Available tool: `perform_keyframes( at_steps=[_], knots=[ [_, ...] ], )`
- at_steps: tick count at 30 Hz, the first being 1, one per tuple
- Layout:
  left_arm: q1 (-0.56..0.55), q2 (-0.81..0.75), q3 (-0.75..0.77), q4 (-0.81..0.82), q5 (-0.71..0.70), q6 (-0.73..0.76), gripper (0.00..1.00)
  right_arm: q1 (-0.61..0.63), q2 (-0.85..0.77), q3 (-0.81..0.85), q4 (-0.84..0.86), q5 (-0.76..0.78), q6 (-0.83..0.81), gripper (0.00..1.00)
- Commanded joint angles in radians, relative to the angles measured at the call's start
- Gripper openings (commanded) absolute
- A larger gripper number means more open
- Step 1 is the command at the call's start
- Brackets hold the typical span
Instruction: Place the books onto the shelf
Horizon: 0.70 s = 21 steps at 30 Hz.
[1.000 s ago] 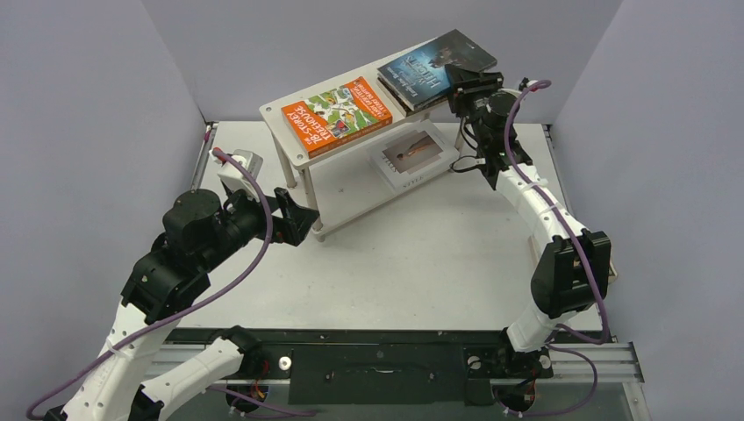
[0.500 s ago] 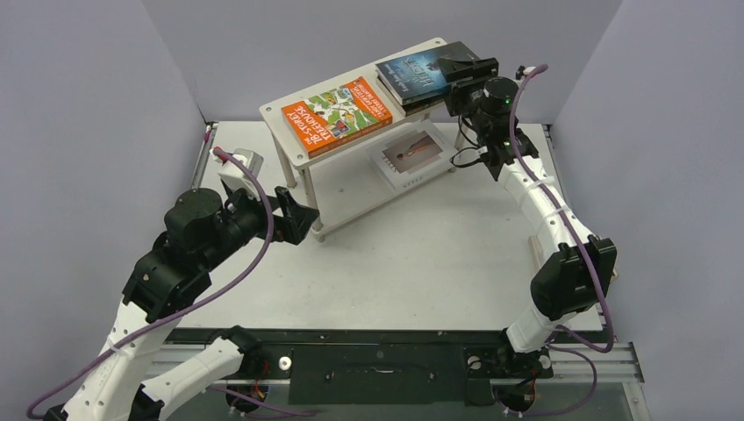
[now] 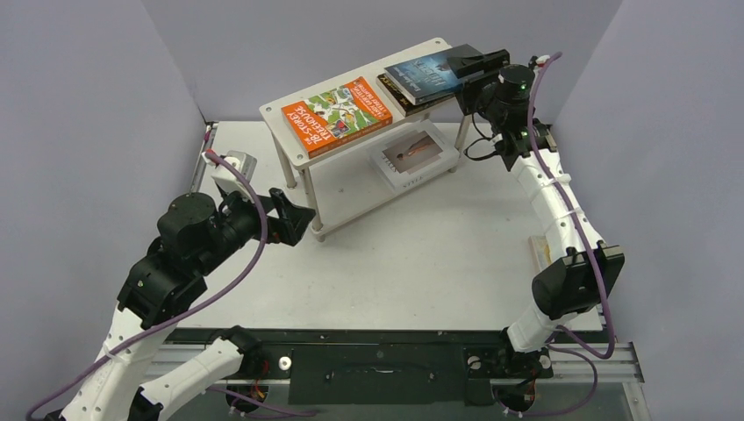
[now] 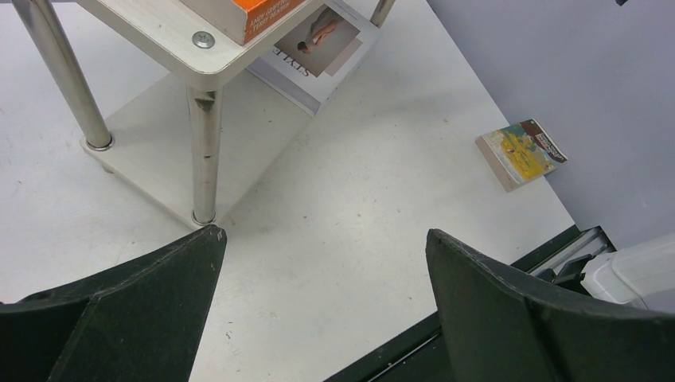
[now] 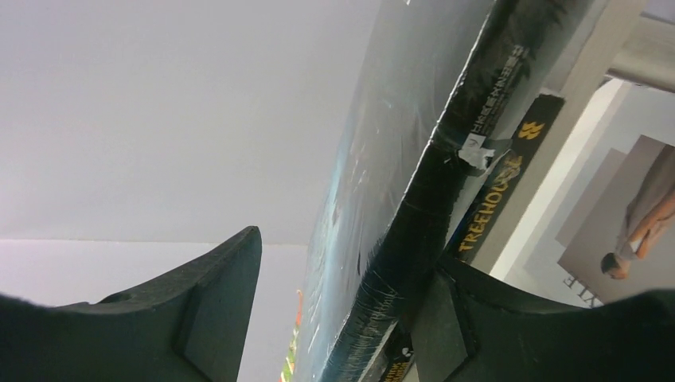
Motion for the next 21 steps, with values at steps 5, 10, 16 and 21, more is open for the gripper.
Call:
perform_keyframes(
  at_steps=[5, 10, 16, 21],
  knots=[
    [0.004, 0.009, -0.002, 0.053, 0.004, -0.001, 0.96, -0.010, -0.017, 0.056, -0.021, -0.057, -0.087, 0.59],
    [0.004, 0.011, -0.011, 0.068, 0.012, -0.011, 0.96, -0.012, -0.014, 0.029, -0.021, -0.094, -0.111, 0.60],
    [0.004, 0.018, -0.014, 0.072, 0.014, -0.014, 0.96, -0.016, -0.023, -0.006, 0.012, -0.132, -0.106, 0.60],
    [0.004, 0.023, -0.019, 0.078, 0.014, -0.016, 0.96, -0.029, -0.043, -0.081, 0.084, -0.176, -0.051, 0.61]
  ],
)
